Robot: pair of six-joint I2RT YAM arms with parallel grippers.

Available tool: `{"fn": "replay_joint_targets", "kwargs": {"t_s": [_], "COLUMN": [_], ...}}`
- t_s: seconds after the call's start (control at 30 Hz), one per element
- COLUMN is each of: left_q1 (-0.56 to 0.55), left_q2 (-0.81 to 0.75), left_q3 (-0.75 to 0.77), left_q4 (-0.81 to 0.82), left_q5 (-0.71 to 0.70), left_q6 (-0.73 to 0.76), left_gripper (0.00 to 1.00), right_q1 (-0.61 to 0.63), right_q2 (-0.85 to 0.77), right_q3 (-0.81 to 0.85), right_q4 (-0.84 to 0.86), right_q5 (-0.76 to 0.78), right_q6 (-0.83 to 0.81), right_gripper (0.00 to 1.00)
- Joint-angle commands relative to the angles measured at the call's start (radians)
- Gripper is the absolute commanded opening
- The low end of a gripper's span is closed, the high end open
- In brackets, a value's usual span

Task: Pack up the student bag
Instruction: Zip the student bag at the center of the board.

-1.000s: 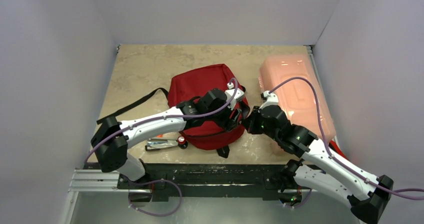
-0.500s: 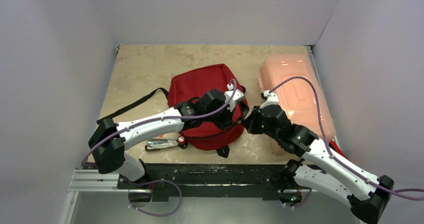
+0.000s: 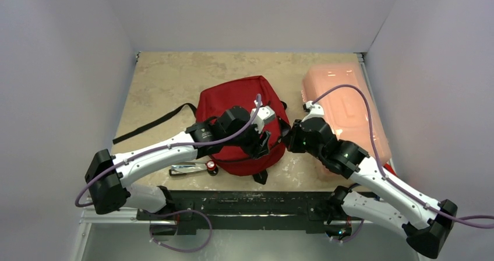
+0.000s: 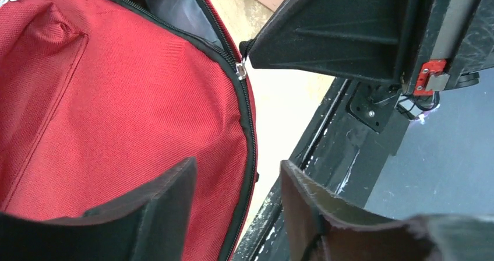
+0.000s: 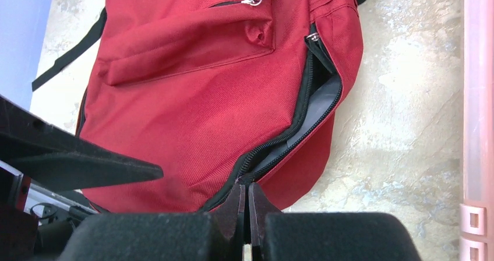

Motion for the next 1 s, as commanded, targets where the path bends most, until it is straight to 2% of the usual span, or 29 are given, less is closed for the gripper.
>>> {"fn": "replay_joint_targets", "kwargs": {"t_s": [0.0, 0.07, 0.17, 0.3, 0.43, 0.5, 0.57, 0.6, 0.7, 0.77, 0.87, 0.97], "left_q1": [0.002, 0.000, -0.007, -0.031, -0.050, -0.050, -0.050, -0.050, -0.050, -0.050, -0.051, -0.050], "left_q2": [0.031, 0.074, 0.121, 0.152, 0.163, 0.151, 0.114, 0.085, -0.012, -0.076, -0.141, -0.192], "left_q3": [0.067, 0.105, 0.128, 0.130, 0.114, 0.097, 0.071, 0.058, -0.003, -0.047, -0.083, -0.115], "left_q4": [0.027, 0.010, 0.003, -0.014, -0.047, -0.061, -0.069, -0.073, -0.070, -0.056, -0.067, -0.067], "left_q5": [0.030, 0.038, 0.050, 0.026, -0.069, -0.121, -0.147, -0.155, -0.186, -0.201, -0.206, -0.185], "left_q6": [-0.038, -0.048, -0.057, -0.033, -0.020, -0.019, -0.017, -0.015, -0.002, 0.011, 0.029, 0.036], "left_gripper": [0.60, 0.67, 0.72, 0.72, 0.71, 0.60, 0.41, 0.34, 0.19, 0.01, 0.00, 0.00], "right_q1": [-0.006, -0.005, -0.005, -0.005, -0.004, -0.004, -0.005, -0.006, -0.006, -0.006, -0.022, -0.093], "right_q2": [-0.024, -0.031, -0.043, -0.069, -0.055, -0.050, -0.042, -0.033, -0.006, 0.002, 0.027, 0.068], "right_q3": [0.052, 0.049, 0.050, 0.035, 0.065, 0.071, 0.065, 0.074, 0.098, 0.094, 0.090, 0.093], "right_q4": [0.042, 0.059, 0.061, 0.074, 0.049, 0.033, 0.035, 0.013, -0.041, -0.055, -0.087, -0.090], "right_q5": [-0.011, -0.034, -0.053, -0.055, -0.051, -0.030, -0.035, -0.014, 0.031, 0.065, 0.111, 0.094], "right_q6": [-0.026, -0.025, -0.016, -0.006, -0.006, -0.003, 0.000, 0.003, 0.024, 0.040, 0.062, 0.060], "right_gripper": [0.00, 0.00, 0.00, 0.00, 0.00, 0.00, 0.00, 0.00, 0.00, 0.00, 0.00, 0.00]}}
